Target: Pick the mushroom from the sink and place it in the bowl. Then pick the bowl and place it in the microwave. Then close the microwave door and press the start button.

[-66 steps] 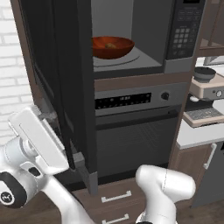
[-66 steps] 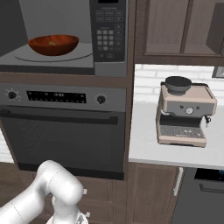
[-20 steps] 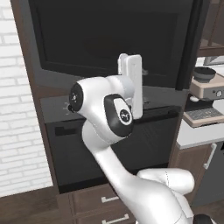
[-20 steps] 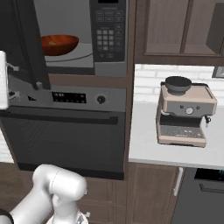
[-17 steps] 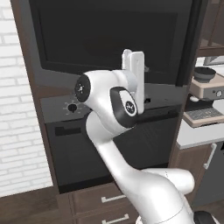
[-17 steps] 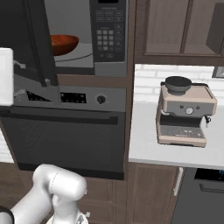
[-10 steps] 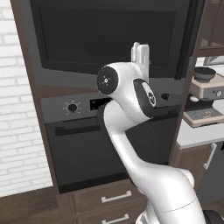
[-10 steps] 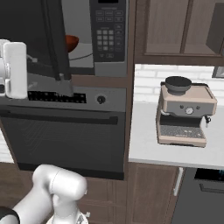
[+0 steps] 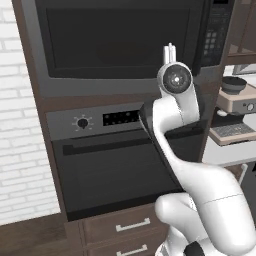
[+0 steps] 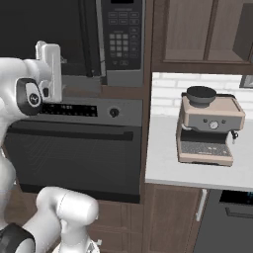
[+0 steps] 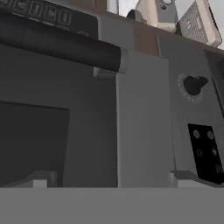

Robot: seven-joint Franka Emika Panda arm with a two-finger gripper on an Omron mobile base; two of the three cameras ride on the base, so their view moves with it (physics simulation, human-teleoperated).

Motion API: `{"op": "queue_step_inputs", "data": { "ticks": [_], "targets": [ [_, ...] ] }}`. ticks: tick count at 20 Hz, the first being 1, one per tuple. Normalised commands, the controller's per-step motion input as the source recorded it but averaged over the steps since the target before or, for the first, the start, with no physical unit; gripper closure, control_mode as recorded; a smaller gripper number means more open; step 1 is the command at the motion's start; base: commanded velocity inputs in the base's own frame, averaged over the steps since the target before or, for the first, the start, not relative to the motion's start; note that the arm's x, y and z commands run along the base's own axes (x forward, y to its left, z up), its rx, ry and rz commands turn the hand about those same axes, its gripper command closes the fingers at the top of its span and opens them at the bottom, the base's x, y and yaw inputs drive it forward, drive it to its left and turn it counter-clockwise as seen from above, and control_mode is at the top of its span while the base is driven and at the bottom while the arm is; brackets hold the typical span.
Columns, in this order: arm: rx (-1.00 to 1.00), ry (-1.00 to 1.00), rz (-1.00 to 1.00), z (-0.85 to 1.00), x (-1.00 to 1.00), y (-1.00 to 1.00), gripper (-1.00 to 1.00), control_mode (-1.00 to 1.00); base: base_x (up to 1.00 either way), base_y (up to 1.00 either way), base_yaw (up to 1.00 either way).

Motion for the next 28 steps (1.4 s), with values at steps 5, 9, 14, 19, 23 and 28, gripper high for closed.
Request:
{"op": "queue_step_inputs", "data": {
  "ticks": [5,9,14,19,23,28],
  "targets": [
    [0.11,0.08,0.29,0.0,0.68,-0.07,-1.0,-1.0,0.0,0.0,0.0],
    [0.11,0.1,0.24,0.0,0.53,0.0,-1.0,-1.0,0.0,0.0,0.0],
    [0.11,0.11,0.22,0.0,0.49,0.0,-1.0,-1.0,0.0,0.0,0.0],
    [0.03,0.0,0.08,0.0,-0.42,-0.02,-1.0,-1.0,0.0,0.0,0.0],
    [0.03,-0.02,0.0,0.0,-1.0,-0.31,-1.0,-1.0,0.0,0.0,0.0],
    [0.13,0.0,0.0,-0.03,-0.93,-0.71,-1.0,-1.0,0.0,0.0,0.0]
  ]
}}
